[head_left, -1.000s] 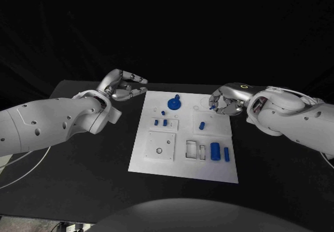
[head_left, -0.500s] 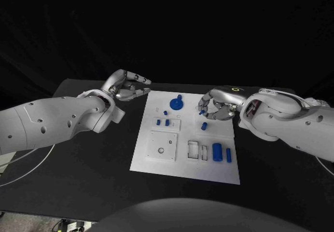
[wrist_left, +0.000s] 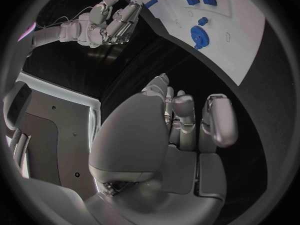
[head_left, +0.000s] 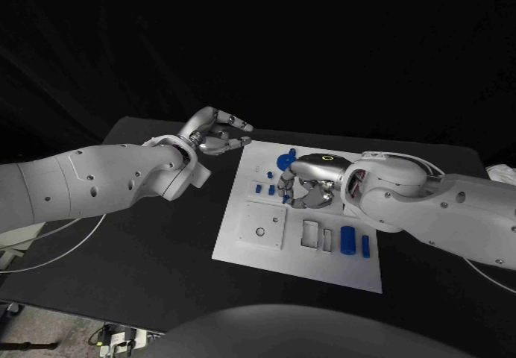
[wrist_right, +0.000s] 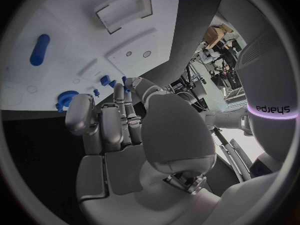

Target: Assemble the parts on the task board

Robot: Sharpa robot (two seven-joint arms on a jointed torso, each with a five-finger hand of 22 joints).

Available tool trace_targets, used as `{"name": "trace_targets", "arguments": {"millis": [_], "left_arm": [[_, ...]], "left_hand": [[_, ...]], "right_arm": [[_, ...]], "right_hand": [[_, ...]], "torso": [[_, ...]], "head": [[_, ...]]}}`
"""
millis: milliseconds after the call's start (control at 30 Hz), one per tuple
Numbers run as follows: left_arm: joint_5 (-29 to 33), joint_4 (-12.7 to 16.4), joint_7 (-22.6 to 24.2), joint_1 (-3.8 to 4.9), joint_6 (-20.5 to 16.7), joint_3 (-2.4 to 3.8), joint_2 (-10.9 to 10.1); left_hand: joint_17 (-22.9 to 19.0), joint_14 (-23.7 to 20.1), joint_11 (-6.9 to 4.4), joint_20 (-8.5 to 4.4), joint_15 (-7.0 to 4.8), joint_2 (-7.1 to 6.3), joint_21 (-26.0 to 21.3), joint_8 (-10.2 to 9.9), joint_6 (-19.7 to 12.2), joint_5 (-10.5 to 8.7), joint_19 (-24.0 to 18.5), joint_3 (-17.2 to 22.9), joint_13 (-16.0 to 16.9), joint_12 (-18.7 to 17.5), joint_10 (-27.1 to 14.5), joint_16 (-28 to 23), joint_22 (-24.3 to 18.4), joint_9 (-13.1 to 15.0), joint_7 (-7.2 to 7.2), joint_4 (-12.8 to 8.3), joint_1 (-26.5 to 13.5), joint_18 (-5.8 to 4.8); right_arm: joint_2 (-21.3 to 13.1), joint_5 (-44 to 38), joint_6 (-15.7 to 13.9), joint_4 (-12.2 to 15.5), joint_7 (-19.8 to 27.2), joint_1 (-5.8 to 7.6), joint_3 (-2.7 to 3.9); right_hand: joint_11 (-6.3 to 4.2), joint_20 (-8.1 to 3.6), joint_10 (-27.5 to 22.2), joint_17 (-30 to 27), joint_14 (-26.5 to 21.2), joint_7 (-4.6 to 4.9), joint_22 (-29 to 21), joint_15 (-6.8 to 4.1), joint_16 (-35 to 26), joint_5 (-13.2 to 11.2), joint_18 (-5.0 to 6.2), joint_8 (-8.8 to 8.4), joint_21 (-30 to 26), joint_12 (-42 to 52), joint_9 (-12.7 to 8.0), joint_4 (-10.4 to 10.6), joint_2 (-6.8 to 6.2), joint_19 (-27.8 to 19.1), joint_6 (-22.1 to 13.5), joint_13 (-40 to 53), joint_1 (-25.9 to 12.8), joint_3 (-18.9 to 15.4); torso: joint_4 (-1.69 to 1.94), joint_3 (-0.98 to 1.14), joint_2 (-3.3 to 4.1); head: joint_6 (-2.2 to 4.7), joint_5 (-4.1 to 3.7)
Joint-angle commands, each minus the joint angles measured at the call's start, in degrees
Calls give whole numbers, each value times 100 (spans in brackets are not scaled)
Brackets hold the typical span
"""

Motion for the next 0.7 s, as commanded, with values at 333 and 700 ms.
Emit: {"name": "trace_targets", "arguments": {"millis": [333,700], "left_arm": [[-181,5,-14,1,67,4,100],[-232,29,0,1,79,4,137]], "left_hand": [[-9,-37,33,18,-7,44,-19,-29,-10,31,-28,-46,-5,40,2,-34,1004,-9,30,-2,6,60],[-13,-47,42,24,0,68,-37,-31,-5,38,-38,-38,-5,49,2,-38,1000,-12,38,-7,25,63]], "right_arm": [[370,-635,590,-78,-310,-185,1],[407,-1081,67,-152,-348,-434,1]], "right_hand": [[14,15,28,-32,-14,14,810,41,-26,-35,-46,-55,-76,-44,-25,-2,-83,-50,-29,-18,2,41],[8,18,72,-34,-12,18,799,39,-25,-34,-36,-80,-110,-43,-60,-20,-98,-76,11,-26,7,62]], "torso": [[53,-27,-65],[53,-16,-61]], "head": [[0,227],[0,277]]}}
